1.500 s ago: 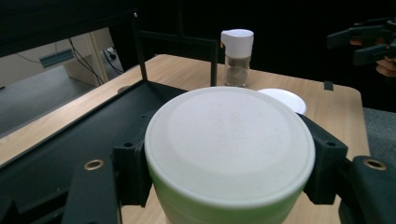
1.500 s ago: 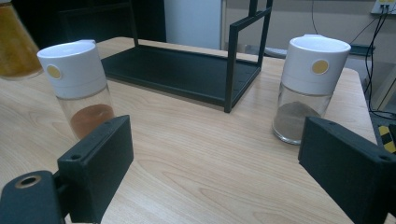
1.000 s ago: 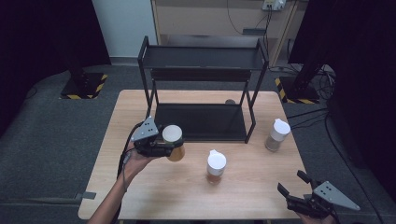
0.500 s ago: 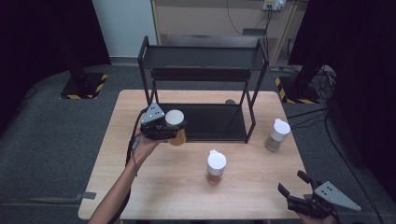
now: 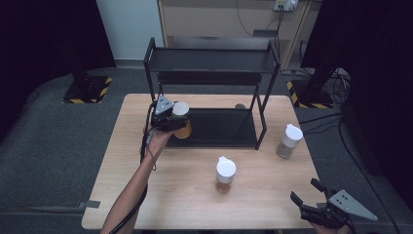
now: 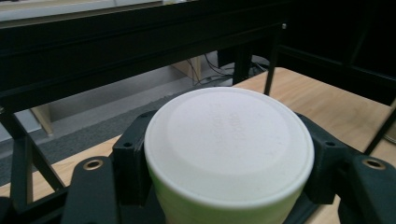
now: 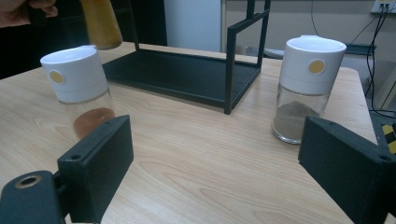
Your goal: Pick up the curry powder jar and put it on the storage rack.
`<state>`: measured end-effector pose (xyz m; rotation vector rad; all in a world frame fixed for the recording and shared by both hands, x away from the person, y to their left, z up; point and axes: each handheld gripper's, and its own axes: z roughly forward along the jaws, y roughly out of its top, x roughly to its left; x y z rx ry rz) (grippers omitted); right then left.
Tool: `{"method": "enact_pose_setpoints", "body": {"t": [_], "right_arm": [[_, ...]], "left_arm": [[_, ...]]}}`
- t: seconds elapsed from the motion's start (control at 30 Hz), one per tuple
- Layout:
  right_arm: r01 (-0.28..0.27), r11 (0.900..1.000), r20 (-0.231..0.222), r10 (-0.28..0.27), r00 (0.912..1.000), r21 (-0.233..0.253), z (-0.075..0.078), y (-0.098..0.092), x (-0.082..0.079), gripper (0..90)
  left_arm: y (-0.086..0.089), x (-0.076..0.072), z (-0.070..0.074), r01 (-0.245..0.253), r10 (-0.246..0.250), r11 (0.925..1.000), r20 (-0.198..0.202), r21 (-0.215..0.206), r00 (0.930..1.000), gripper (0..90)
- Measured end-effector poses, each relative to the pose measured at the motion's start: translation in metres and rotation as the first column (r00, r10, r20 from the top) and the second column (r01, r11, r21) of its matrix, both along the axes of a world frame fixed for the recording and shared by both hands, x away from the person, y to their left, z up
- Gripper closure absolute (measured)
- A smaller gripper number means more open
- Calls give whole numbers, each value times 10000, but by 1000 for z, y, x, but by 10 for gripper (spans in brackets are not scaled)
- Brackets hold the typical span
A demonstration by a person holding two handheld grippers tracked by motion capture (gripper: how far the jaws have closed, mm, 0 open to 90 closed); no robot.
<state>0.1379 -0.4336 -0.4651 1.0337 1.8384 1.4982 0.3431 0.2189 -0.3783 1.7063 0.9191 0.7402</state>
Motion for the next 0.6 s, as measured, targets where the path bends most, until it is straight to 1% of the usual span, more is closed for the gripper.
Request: {"method": "enact_pose_setpoints", "body": {"t": [0.13,0.27,0.37,0.47,0.6], "right_arm": [[3,10000,-14,-3,10000,34,0,0,0,104],[-5,10000,-22,5,10000,28,0,0,0,104],[-12,10000,-35,12,10000,16,0,0,1,105],[-4,10000,-41,5,10000,28,0,0,1,104],[-5,10000,-51,5,10000,54,0,-1,1,104]], "left_arm": [[-7,3,-7,-488,488,9988,46,33,9988,322],[-10,9,-12,-777,777,9970,-44,32,9970,322],[-13,13,-17,-867,867,9962,-42,96,9962,322],[-16,16,-20,-946,947,9951,-40,292,9955,322],[-18,19,-28,-1136,1138,9933,-95,206,9935,321]]}}
